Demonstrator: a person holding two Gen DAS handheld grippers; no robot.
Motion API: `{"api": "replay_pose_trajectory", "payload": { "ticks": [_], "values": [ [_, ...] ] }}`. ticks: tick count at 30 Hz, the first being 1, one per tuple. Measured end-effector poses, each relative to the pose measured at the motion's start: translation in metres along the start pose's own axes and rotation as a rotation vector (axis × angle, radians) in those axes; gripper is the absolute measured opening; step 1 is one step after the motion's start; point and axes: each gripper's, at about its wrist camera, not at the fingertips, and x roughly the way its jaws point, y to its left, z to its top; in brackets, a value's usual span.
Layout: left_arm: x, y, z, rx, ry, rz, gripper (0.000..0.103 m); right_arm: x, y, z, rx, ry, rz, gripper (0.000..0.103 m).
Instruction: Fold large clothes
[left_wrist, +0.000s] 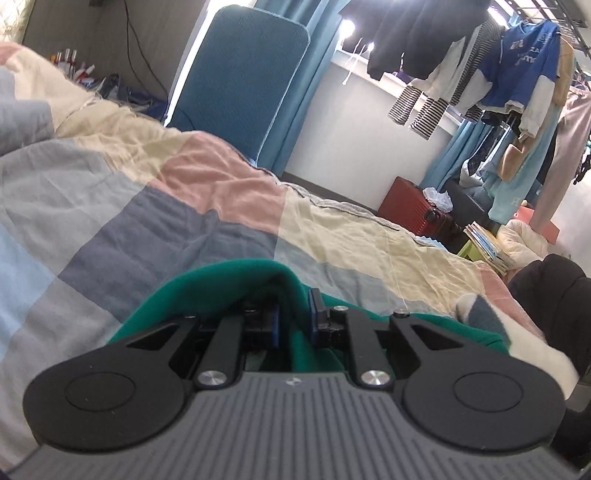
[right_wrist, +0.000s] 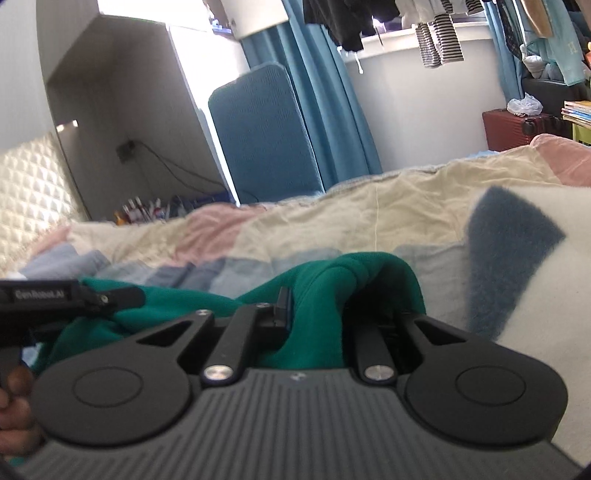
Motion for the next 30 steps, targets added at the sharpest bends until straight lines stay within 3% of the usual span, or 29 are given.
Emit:
{"api": "replay_pose_trajectory", "payload": {
  "ticks": [5, 7, 8, 9, 10, 11, 12, 13, 14, 23, 30],
  "values": [
    [-0.01, -0.007, 0.002, 0.017, 0.003, -0.003, 0.018, 0.008, -0.007, 0.001, 0.005, 0.024, -0.006, 0.016],
    [-0.019, -0.012, 0.002, 0.038, -0.002, -0.001, 0.025, 0.004, -0.005, 0.001, -0.001, 0.02, -0.008, 0.016],
    [-0.024, -0.016, 0.003, 0.055, 0.004, 0.002, 0.034, 0.001, -0.004, 0.002, -0.005, 0.015, -0.007, 0.016],
    [-0.03, -0.018, 0.003, 0.071, 0.005, 0.005, 0.05, -0.003, -0.002, 0.002, -0.009, 0.012, -0.003, 0.017],
    [-0.038, -0.022, 0.003, 0.084, 0.005, 0.001, 0.058, -0.009, 0.0, 0.004, -0.008, 0.013, -0.004, 0.021],
    [-0.045, -0.026, 0.003, 0.098, 0.009, 0.0, 0.067, -0.015, 0.002, 0.005, -0.007, 0.008, -0.008, 0.031],
    [-0.054, -0.029, 0.002, 0.113, 0.004, 0.003, 0.067, -0.022, 0.004, 0.005, -0.013, -0.002, -0.014, 0.037],
    [-0.066, -0.033, 0.0, 0.132, -0.008, 0.011, 0.067, -0.031, 0.006, 0.005, -0.02, -0.009, -0.007, 0.052],
    [-0.075, -0.037, -0.002, 0.148, -0.016, 0.023, 0.067, -0.04, 0.008, 0.005, -0.027, -0.011, 0.005, 0.06],
    [-0.216, -0.061, -0.038, 0.155, -0.06, 0.053, 0.067, -0.166, 0.038, 0.0, -0.12, -0.077, 0.037, 0.06],
    [-0.342, -0.061, -0.093, 0.068, 0.02, 0.07, 0.067, -0.286, 0.072, -0.027, -0.157, -0.024, 0.043, 0.06]
  ]
}}
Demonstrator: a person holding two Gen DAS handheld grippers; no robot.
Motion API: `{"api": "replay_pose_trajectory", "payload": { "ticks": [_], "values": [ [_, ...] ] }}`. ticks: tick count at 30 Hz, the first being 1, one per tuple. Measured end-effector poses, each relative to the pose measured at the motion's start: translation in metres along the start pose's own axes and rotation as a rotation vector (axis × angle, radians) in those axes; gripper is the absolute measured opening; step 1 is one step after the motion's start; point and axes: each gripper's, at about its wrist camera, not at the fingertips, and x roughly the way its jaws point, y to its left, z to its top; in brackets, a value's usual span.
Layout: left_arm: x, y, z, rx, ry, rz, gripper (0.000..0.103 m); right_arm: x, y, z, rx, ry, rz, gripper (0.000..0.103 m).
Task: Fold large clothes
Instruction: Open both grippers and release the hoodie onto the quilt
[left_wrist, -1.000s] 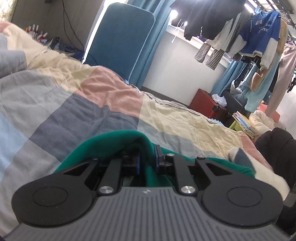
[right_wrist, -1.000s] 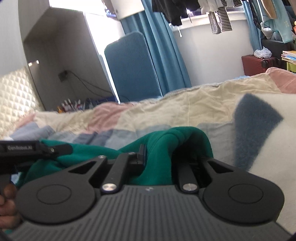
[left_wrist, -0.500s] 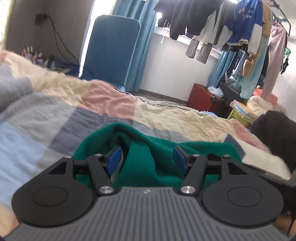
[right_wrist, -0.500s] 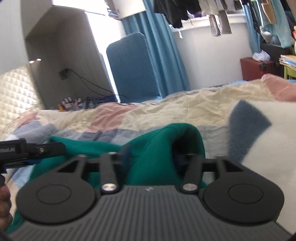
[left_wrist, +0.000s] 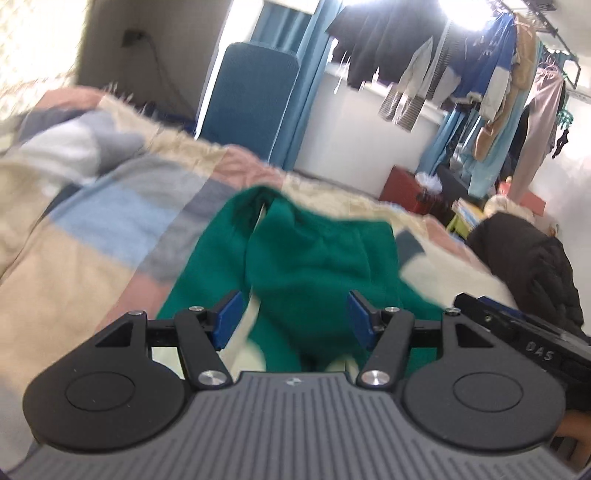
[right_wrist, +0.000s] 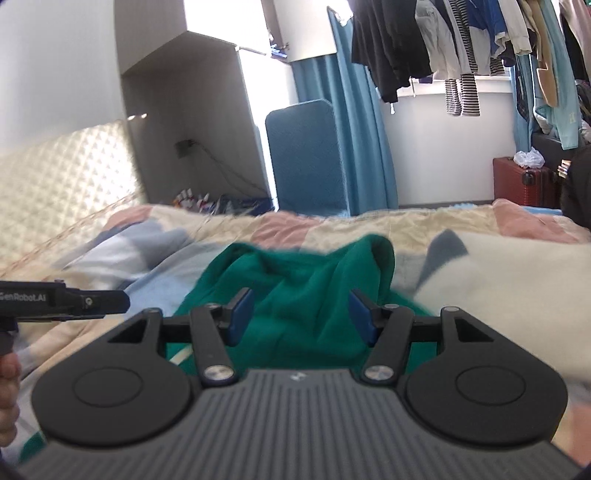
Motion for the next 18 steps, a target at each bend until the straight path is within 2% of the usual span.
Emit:
{"api": "replay_pose_trajectory", "payload": {
  "ticks": [4, 8, 11, 14, 18],
  "values": [
    [-0.05, 0.005, -0.033, -0.04, 0.066, -0.003, 0.067, -0.052, 0.026, -0.016, -0.013, 0.079, 0.019, 0.06],
    [-0.071, 0.009, -0.064, -0.051, 0.118, -0.011, 0.067, -0.083, 0.05, -0.038, -0.034, 0.136, 0.067, 0.06],
    [-0.078, 0.009, -0.084, -0.054, 0.146, -0.019, 0.067, -0.091, 0.065, -0.06, -0.045, 0.172, 0.088, 0.065],
    [-0.076, 0.01, -0.106, -0.033, 0.199, -0.018, 0.067, -0.084, 0.072, -0.088, -0.019, 0.252, 0.111, 0.068],
    [-0.064, 0.017, -0.112, -0.023, 0.246, -0.019, 0.067, -0.069, 0.091, -0.114, -0.082, 0.366, 0.157, 0.07]
  ]
}}
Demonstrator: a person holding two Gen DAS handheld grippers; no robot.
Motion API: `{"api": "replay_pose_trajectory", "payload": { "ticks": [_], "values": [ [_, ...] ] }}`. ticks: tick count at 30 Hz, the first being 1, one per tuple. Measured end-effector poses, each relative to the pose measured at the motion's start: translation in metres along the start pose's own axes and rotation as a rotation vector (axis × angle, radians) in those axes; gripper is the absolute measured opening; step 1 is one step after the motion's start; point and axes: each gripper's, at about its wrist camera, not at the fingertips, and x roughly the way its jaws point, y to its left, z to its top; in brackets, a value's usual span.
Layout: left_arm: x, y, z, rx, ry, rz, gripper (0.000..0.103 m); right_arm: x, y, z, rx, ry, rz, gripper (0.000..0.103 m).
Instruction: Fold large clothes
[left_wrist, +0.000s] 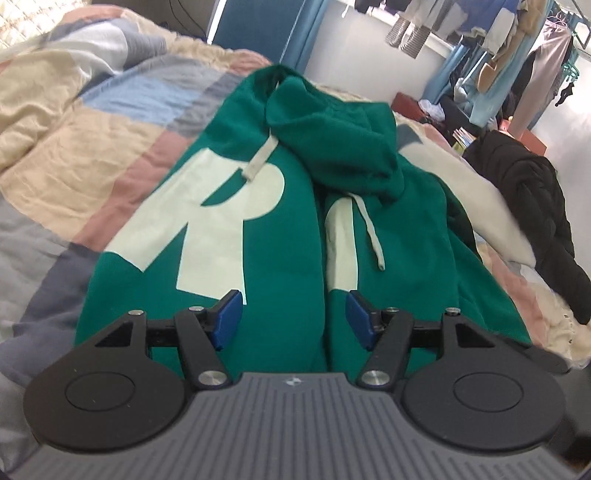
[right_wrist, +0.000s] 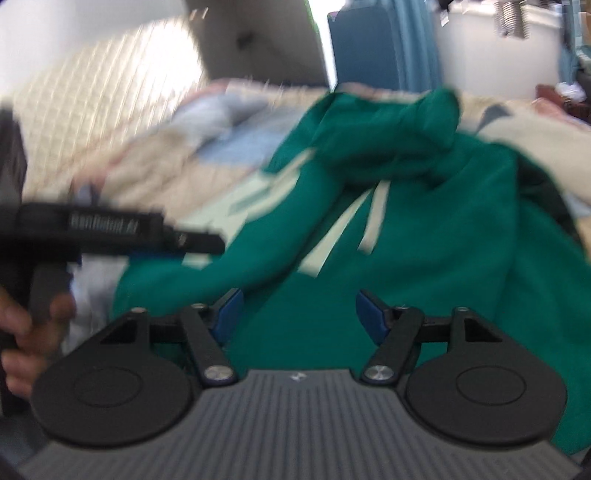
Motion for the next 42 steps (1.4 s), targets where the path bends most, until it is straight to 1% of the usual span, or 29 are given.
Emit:
{"api": "replay_pose_trajectory", "payload": {
  "ticks": [2, 4, 7, 10, 12, 14, 15, 16, 17, 18, 19, 20, 23, 26, 29, 31, 32, 33, 34, 35, 36, 39, 42],
  "values": [
    [0.006, 0.003, 0.002, -0.008, 0.013, -0.008, 0.067, 0.011, 0.008, -0.003, -0.032, 0.027, 0.029, 0.071],
    [0.015, 0.005, 0.006, 0.004, 0.025, -0.003, 0.067, 0.021, 0.017, -0.007, -0.066, 0.043, 0.046, 0.072],
    [0.027, 0.008, 0.007, 0.024, 0.046, 0.008, 0.067, 0.037, 0.022, -0.016, -0.118, 0.081, 0.036, 0.071],
    [0.036, 0.006, 0.006, 0.051, 0.058, 0.018, 0.067, 0.048, 0.02, -0.021, -0.14, 0.114, 0.037, 0.071],
    [0.039, 0.004, 0.006, 0.075, 0.052, -0.003, 0.067, 0.048, 0.02, -0.025, -0.131, 0.119, 0.034, 0.071],
    [0.044, 0.002, 0.006, 0.083, 0.059, 0.003, 0.067, 0.047, 0.022, -0.027, -0.152, 0.124, 0.025, 0.069],
    [0.046, 0.002, 0.005, 0.09, 0.063, 0.011, 0.067, 0.046, 0.023, -0.026, -0.157, 0.128, 0.026, 0.066],
    [0.048, 0.001, 0.004, 0.1, 0.065, 0.019, 0.067, 0.044, 0.022, -0.026, -0.156, 0.131, 0.025, 0.057],
    [0.049, 0.0, 0.003, 0.112, 0.066, 0.028, 0.067, 0.042, 0.021, -0.026, -0.152, 0.132, 0.022, 0.046],
    [0.048, -0.001, 0.003, 0.123, 0.064, 0.035, 0.067, 0.04, 0.017, -0.025, -0.146, 0.133, 0.021, 0.041],
    [0.047, -0.002, 0.001, 0.131, 0.061, 0.04, 0.067, 0.038, 0.015, -0.024, -0.139, 0.136, 0.012, 0.032],
    [0.047, -0.002, 0.001, 0.137, 0.06, 0.042, 0.067, 0.037, 0.012, -0.025, -0.137, 0.139, -0.006, 0.021],
    [0.047, -0.002, 0.0, 0.157, 0.056, 0.047, 0.067, 0.032, 0.005, -0.026, -0.118, 0.146, -0.02, 0.012],
    [0.05, -0.001, 0.0, 0.163, 0.055, 0.065, 0.067, 0.023, 0.004, -0.023, -0.114, 0.119, -0.044, 0.009],
    [0.055, -0.007, -0.005, 0.204, 0.052, 0.104, 0.066, 0.01, -0.005, -0.018, -0.082, 0.068, -0.091, 0.008],
    [0.058, -0.009, -0.008, 0.235, 0.047, 0.135, 0.059, 0.0, -0.016, -0.012, -0.04, 0.03, -0.126, 0.007],
    [0.06, -0.01, -0.009, 0.255, 0.049, 0.15, 0.048, -0.004, -0.021, -0.01, -0.022, 0.012, -0.144, 0.007],
    [0.06, -0.011, -0.01, 0.278, 0.05, 0.169, 0.033, -0.01, -0.026, -0.007, -0.012, -0.008, -0.164, 0.007],
    [0.061, -0.01, -0.01, 0.296, 0.042, 0.197, 0.025, -0.016, -0.03, -0.004, -0.01, -0.029, -0.189, 0.007],
    [0.059, -0.009, -0.009, 0.302, 0.033, 0.205, 0.014, -0.022, -0.033, -0.001, -0.025, -0.049, -0.216, 0.007],
    [0.055, -0.007, -0.006, 0.296, 0.017, 0.205, 0.008, -0.025, -0.037, 0.004, -0.047, -0.068, -0.243, 0.007],
    [0.039, 0.001, 0.005, 0.267, -0.055, 0.223, 0.006, -0.043, -0.046, 0.02, -0.111, -0.136, -0.325, 0.007],
    [0.015, 0.021, 0.027, 0.184, -0.14, 0.244, 0.005, -0.061, -0.068, 0.038, -0.086, -0.183, -0.364, 0.007]
  ]
}}
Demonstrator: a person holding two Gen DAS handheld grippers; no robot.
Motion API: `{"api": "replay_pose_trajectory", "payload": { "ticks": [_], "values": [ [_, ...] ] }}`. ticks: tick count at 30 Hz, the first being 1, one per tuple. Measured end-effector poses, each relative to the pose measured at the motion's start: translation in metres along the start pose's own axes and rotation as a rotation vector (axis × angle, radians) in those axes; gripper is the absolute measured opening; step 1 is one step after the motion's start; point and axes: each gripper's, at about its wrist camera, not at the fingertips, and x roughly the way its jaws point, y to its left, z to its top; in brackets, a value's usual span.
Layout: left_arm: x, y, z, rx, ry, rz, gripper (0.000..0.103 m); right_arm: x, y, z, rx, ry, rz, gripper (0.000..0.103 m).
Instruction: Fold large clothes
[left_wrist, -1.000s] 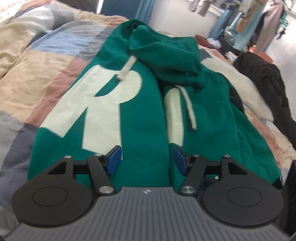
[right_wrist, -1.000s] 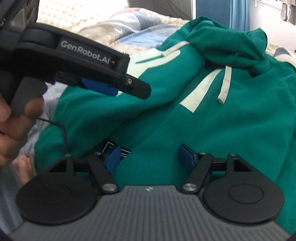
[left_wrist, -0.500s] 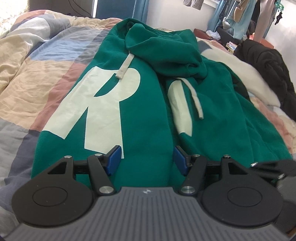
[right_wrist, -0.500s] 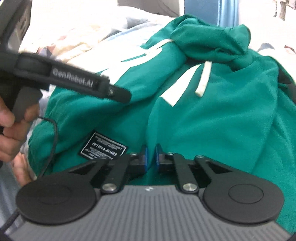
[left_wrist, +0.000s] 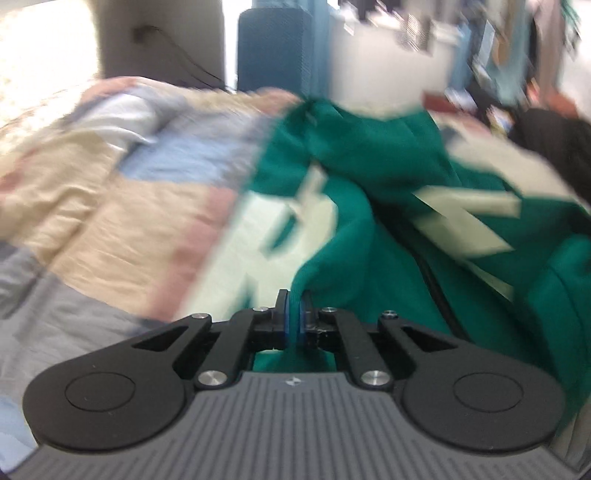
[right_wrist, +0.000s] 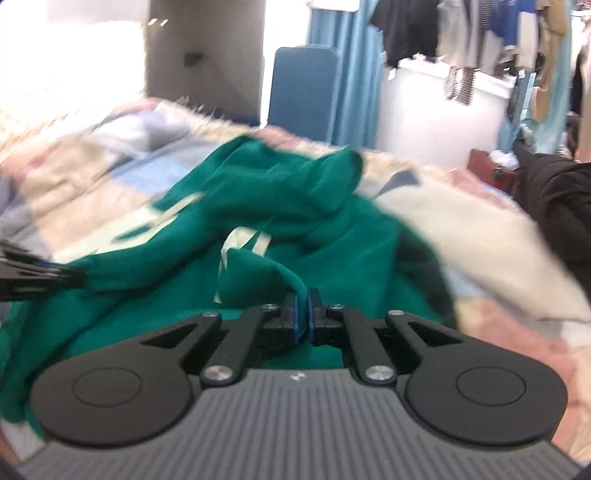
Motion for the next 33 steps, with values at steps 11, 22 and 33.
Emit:
{"api": "replay_pose_trajectory", "payload": {
  "ticks": [11, 22, 33],
  "values": [
    [0.005, 0.106, 0.071, -0.204, -0.136, 0.227, 0.005, 0.016, -0.107, 0.043, 0.132, -0.124, -0.172, 0.007],
    [0.087, 0.174, 0.055, -0.306, 0.007, 0.392, 0.005, 0.098, -0.169, 0.014, 0.279, -0.075, -0.35, 0.007],
    [0.078, 0.174, 0.06, -0.338, 0.008, 0.349, 0.017, 0.137, -0.186, -0.025, 0.333, 0.036, -0.312, 0.01]
  ]
}}
